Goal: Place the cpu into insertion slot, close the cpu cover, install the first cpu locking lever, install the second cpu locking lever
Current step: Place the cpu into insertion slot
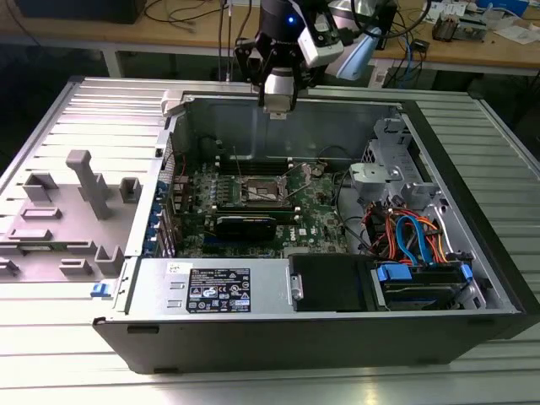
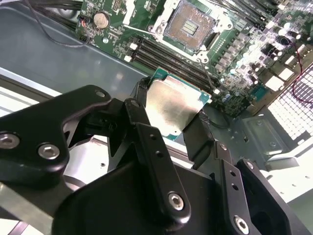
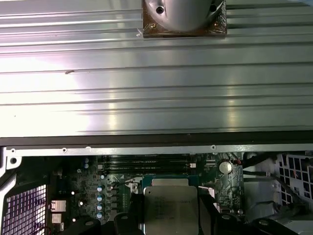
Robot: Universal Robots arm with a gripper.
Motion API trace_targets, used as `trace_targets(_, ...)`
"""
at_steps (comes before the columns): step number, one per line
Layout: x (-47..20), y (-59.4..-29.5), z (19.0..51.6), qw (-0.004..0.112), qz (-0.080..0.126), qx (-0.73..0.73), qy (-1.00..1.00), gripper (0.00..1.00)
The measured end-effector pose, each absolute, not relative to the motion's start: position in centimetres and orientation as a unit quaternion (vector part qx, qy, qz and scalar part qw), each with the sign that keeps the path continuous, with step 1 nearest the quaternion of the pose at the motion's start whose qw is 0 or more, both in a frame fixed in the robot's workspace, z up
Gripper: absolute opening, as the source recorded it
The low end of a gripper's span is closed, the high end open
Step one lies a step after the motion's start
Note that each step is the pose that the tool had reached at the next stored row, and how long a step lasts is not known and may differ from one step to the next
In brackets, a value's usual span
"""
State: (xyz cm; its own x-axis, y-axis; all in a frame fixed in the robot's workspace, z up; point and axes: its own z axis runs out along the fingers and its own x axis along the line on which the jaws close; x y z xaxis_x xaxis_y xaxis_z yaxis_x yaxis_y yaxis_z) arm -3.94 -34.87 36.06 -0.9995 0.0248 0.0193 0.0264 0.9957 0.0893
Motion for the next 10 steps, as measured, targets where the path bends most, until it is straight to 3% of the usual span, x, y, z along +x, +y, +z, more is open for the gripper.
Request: trace_targets(10, -3.95, -35.39, 36.05, 0.009, -0.045, -0.013, -0.999, 0.54)
